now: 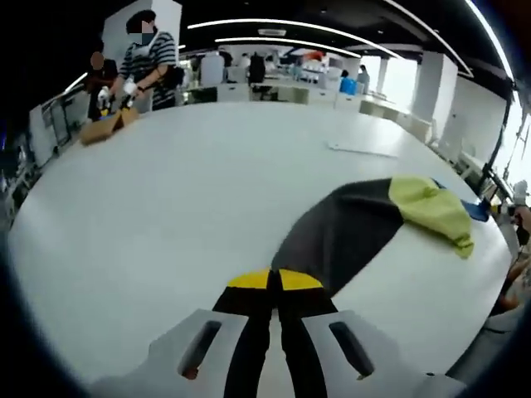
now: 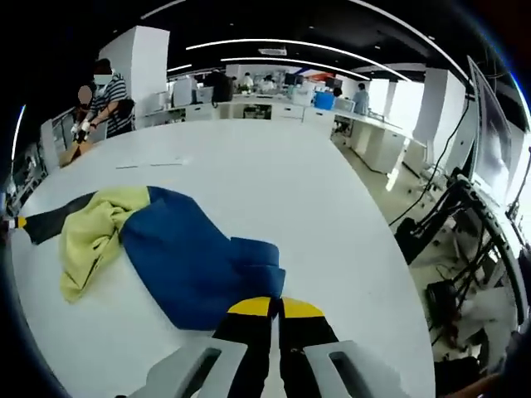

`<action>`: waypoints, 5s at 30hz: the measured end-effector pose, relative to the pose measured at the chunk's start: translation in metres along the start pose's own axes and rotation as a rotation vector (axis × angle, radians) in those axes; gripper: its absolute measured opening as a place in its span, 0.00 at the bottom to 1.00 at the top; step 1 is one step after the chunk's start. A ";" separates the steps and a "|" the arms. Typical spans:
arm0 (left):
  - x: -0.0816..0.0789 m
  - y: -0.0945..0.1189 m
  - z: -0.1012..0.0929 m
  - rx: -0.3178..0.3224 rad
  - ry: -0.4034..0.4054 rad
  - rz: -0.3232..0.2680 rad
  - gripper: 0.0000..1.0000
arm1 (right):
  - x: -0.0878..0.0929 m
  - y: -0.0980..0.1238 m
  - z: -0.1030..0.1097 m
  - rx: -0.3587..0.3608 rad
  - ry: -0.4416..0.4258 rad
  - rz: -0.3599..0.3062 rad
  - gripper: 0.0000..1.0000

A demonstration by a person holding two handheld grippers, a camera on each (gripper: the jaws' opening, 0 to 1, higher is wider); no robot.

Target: Fold the garment on the visible template until the final outline fits inside the template.

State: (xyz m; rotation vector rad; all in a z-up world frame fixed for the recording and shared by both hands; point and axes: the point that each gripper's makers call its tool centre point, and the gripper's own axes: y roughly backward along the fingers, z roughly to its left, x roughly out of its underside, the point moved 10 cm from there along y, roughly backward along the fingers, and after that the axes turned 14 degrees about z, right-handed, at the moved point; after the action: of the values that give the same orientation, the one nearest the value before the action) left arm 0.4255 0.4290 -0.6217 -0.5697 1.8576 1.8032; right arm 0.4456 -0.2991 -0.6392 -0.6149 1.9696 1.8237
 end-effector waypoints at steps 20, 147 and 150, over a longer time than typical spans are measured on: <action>0.008 -0.012 0.002 -0.109 -0.132 0.051 0.10 | 0.024 -0.010 -0.006 -0.026 -0.119 0.067 0.11; 0.022 0.042 -0.161 0.391 -0.431 -0.162 0.91 | -0.077 0.007 0.245 -0.583 0.841 -0.097 0.02; 0.022 0.042 -0.161 0.395 -0.427 -0.160 0.89 | -0.086 0.002 0.244 -0.577 0.825 -0.098 0.02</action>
State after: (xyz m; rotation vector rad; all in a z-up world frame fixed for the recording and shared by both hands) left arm 0.3738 0.2707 -0.6000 -0.1634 1.7420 1.2822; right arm 0.5119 -0.0509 -0.6096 -1.8458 1.7274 2.3037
